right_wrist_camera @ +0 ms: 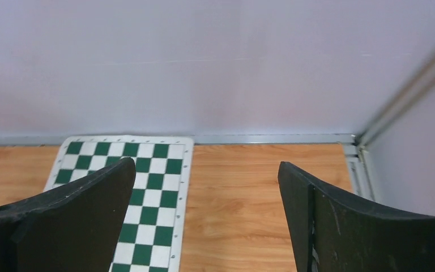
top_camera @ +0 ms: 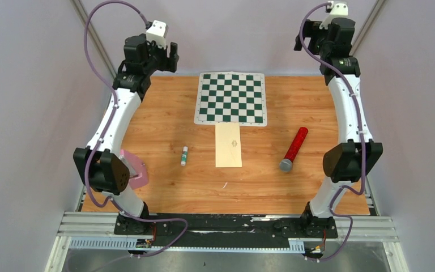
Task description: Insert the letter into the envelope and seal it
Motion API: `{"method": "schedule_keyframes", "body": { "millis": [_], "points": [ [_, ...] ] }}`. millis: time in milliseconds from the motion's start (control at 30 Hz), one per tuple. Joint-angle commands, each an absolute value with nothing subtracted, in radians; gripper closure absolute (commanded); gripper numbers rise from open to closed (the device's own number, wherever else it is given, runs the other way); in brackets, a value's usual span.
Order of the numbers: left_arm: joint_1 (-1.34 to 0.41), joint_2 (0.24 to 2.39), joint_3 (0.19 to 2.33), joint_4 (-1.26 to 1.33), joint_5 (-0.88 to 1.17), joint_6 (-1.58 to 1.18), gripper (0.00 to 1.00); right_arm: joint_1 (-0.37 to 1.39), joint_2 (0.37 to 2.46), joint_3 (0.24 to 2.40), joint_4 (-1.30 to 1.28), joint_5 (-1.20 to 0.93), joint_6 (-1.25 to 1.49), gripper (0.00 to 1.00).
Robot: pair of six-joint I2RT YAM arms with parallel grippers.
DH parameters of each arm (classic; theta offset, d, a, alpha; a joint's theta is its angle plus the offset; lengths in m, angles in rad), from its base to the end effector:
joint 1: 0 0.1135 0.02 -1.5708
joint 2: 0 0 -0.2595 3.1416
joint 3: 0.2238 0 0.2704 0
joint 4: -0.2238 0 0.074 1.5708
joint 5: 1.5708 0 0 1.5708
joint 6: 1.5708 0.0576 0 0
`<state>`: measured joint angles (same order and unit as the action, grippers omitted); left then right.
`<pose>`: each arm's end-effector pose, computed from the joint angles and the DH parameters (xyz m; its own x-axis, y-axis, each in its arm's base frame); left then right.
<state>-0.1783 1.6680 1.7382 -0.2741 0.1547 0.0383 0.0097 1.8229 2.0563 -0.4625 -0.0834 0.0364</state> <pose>0.4238 -0.0854 0.4236 -0.1867 0.0721 -0.9798 0.3311 0.9436 0.0063 0.4553 0.0092 0.4543 -0.2302 0.0340 -0.9725 -0.0825 0.9951 0.0543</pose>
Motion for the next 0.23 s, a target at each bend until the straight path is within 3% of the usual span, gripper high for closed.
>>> {"method": "schedule_keyframes", "body": {
  "millis": [0,100,200],
  "points": [
    [-0.170,1.604,1.706,-0.191,0.027,0.151,0.16,0.012,1.753,2.077,-0.431,0.204,0.070,0.00],
    [-0.165,1.592,1.701,-0.195,0.004,0.158,0.02,0.012,1.711,2.047,-0.408,0.202,0.071,0.00],
    [-0.164,1.586,1.693,-0.186,0.008,0.149,0.00,0.012,1.704,2.044,-0.402,0.198,0.063,0.00]
  ]
}}
